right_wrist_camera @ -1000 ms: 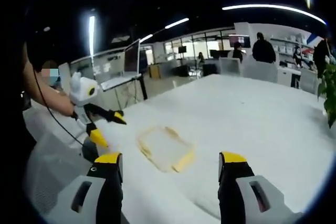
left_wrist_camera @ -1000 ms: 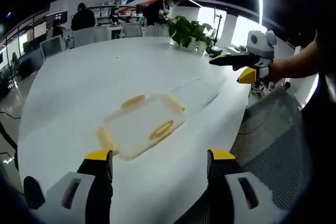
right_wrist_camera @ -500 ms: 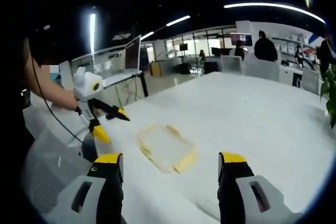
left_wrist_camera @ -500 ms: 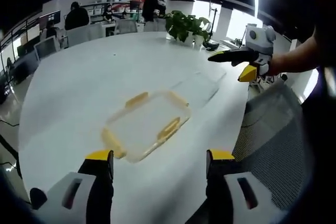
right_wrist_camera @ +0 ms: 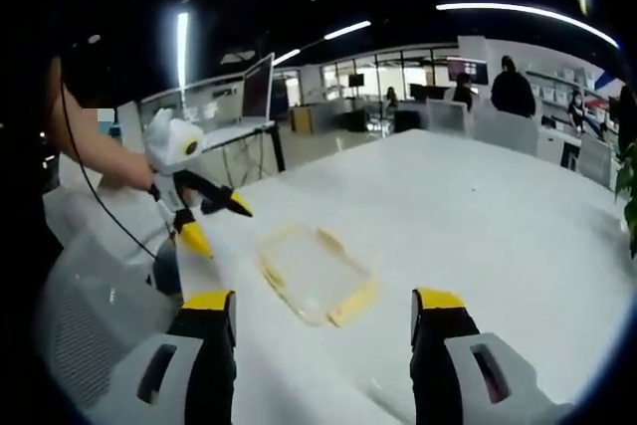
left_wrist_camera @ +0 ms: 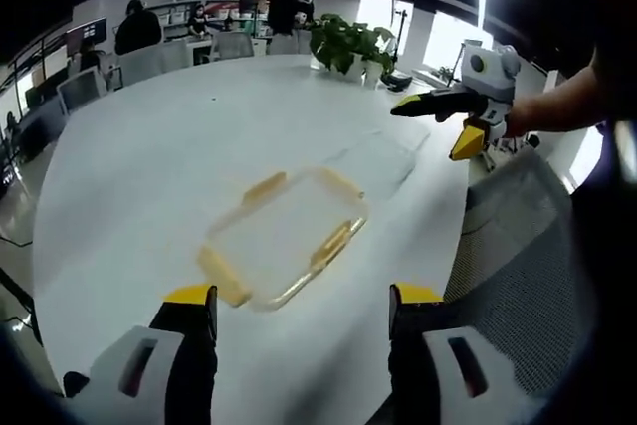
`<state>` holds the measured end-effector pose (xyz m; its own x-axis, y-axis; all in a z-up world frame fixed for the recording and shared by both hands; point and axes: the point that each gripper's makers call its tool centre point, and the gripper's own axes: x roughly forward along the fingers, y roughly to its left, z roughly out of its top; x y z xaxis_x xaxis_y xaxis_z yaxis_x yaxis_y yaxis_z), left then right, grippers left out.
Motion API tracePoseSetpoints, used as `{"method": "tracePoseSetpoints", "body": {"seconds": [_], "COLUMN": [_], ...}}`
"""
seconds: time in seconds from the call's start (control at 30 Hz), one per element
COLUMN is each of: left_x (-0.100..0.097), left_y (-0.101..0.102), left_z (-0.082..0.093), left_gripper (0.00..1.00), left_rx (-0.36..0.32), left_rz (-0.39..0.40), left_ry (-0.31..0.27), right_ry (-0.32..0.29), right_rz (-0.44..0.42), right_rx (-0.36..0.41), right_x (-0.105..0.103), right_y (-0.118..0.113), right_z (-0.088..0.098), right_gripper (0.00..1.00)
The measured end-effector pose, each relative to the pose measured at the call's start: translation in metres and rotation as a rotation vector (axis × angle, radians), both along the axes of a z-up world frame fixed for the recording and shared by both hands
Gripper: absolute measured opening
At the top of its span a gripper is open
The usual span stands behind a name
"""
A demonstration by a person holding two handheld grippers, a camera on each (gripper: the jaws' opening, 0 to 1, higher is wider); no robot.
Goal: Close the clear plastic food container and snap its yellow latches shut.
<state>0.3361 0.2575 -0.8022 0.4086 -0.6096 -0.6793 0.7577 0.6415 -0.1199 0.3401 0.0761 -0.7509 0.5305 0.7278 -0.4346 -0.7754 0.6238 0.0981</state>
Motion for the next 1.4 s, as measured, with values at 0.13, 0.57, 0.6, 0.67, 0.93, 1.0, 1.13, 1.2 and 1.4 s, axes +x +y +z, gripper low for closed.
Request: {"method": "tracePoseSetpoints", "body": {"seconds": [0.13,0.57,0.6,0.67,0.93,1.0,1.13,1.2,1.4], "left_x": [0.006,0.015,0.015,0.016,0.017,0.018,0.021,0.023,0.026], "left_y": [0.003,0.011,0.011,0.012,0.014,0.014,0.016,0.016,0.016], "left_z": [-0.001,-0.005,-0.006,-0.007,-0.012,-0.013,-0.015,-0.016,-0.017], "left_gripper": [0.70,0.70,0.70,0.70,0.70,0.70,0.70,0.70,0.70], "left_rx": [0.011,0.048,0.053,0.058,0.084,0.087,0.099,0.102,0.112], "left_rz": [-0.015,-0.061,-0.066,-0.071,-0.101,-0.109,-0.126,-0.132,-0.159], "left_ry": [-0.001,0.001,0.003,0.005,0.008,0.007,0.010,0.012,0.012], "right_ry": [0.000,0.012,0.013,0.020,0.009,0.006,0.006,0.009,0.012], "right_rz": [0.012,0.045,0.044,0.046,0.088,0.110,0.130,0.135,0.172], "right_rx": [-0.012,-0.044,-0.043,-0.042,-0.075,-0.095,-0.111,-0.117,-0.149], "right_x": [0.002,0.008,0.008,0.011,0.013,0.013,0.013,0.015,0.014], "right_y": [0.002,0.010,0.010,0.011,0.016,0.018,0.022,0.023,0.027], "right_z": [-0.002,-0.008,-0.008,-0.008,-0.011,-0.014,-0.017,-0.018,-0.025], "right_gripper": [0.72,0.71,0.70,0.70,0.70,0.70,0.70,0.70,0.70]}}
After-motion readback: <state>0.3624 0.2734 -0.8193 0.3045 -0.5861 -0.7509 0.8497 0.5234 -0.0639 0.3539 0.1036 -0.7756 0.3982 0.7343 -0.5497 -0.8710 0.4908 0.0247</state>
